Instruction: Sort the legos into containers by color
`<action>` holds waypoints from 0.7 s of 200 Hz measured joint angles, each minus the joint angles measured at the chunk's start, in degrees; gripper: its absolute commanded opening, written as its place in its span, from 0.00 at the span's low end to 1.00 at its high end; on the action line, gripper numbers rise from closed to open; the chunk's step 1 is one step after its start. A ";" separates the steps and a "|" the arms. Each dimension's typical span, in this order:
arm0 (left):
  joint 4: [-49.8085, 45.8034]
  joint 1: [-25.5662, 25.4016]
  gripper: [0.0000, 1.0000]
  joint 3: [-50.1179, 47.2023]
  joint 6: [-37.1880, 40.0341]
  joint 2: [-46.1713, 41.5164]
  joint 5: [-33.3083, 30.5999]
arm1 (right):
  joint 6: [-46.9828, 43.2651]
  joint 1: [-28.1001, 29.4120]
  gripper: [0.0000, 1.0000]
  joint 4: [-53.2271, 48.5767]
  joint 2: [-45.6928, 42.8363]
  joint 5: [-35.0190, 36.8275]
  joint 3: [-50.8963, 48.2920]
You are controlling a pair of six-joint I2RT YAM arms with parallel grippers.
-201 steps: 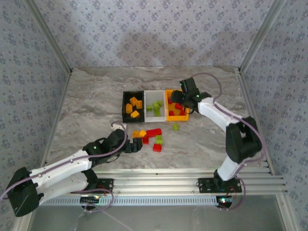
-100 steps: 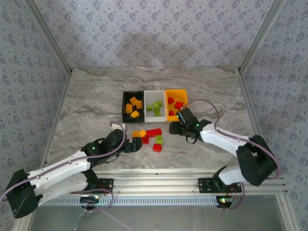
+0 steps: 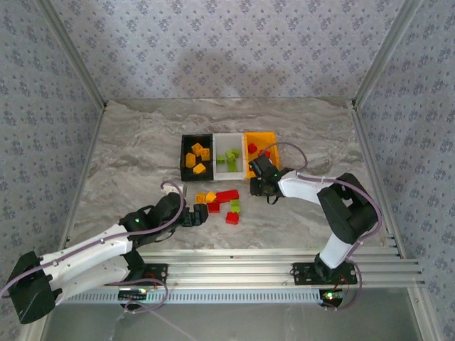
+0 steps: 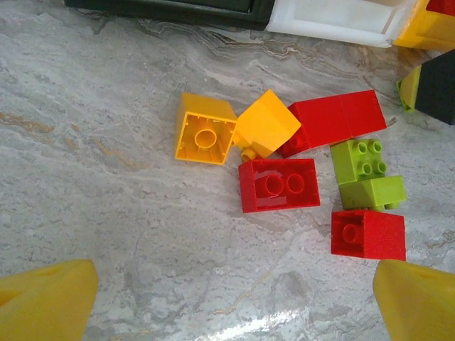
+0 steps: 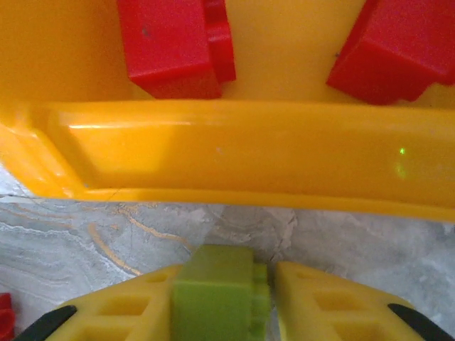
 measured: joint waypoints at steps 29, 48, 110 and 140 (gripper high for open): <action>-0.20 0.00 0.99 -0.20 -0.07 -0.04 -0.20 | -0.42 0.24 0.25 0.04 -0.15 0.13 0.02; -0.55 0.00 0.99 -0.20 -0.17 -0.26 -0.24 | -0.39 1.33 0.24 -0.33 -2.60 0.35 -0.85; -0.79 0.02 0.99 -0.20 -0.15 -1.86 -1.29 | -0.92 8.44 0.26 -7.52 -16.48 0.24 4.09; -1.75 0.02 0.99 -0.20 -0.15 -1.97 -1.49 | -1.66 8.28 0.27 -8.11 -8.87 0.11 14.34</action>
